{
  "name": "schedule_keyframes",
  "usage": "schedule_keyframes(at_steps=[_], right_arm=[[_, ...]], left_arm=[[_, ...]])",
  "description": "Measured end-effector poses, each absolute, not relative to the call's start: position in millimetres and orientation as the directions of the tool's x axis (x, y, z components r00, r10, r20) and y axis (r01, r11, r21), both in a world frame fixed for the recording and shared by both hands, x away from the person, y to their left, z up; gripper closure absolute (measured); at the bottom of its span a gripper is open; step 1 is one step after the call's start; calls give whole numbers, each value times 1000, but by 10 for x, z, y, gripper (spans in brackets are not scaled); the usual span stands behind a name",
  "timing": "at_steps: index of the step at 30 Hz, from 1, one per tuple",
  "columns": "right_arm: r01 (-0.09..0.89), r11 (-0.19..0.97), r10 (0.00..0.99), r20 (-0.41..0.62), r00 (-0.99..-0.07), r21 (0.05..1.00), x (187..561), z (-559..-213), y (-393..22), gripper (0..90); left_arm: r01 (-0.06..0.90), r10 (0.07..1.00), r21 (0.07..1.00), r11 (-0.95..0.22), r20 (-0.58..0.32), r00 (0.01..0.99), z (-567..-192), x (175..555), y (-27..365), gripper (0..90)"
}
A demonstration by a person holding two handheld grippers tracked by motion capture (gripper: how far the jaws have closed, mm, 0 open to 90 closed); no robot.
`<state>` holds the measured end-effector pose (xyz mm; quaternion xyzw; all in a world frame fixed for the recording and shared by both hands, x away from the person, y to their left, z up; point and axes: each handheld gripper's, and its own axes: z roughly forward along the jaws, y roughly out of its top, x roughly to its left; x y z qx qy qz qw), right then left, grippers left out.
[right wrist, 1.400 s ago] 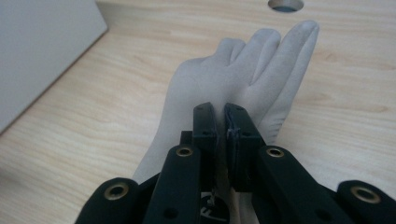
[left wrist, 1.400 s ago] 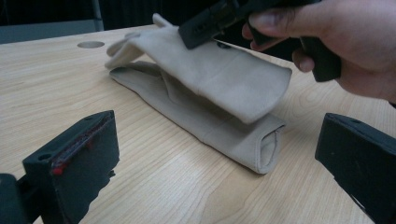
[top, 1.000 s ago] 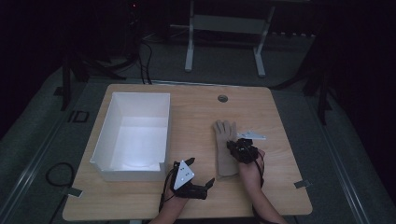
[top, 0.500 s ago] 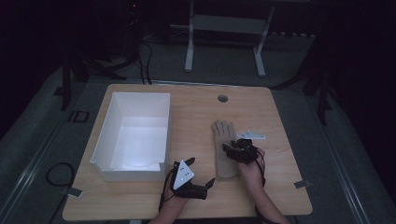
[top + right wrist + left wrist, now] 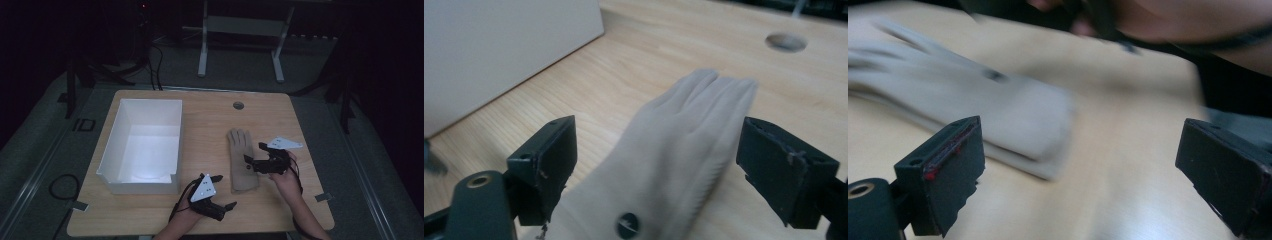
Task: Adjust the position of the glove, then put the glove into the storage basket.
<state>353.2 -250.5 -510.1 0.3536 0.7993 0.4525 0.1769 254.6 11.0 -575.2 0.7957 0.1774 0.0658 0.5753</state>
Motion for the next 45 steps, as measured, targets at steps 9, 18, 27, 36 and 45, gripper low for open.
schedule_keyframes(at_steps=[9,18,27,36,45], right_arm=[[478,289,720,140,-679,830,3612,-5038,-2825,109],[479,295,699,155,-698,827,3850,-5041,-2712,149],[564,286,742,194,-642,774,4339,-5168,-2535,286],[702,225,766,323,-556,676,4589,-5435,-2495,306],[693,299,731,309,-608,656,4601,-5592,-2393,521]], left_arm=[[221,342,917,-333,-101,934,-5666,2662,23,172],[133,266,886,-445,-11,964,-5663,2916,-150,305],[152,226,860,-486,-44,973,-5673,3073,-269,400],[191,237,840,-508,-76,968,-5743,3182,-313,400],[191,241,834,-517,-73,968,-5744,3186,-310,418]])
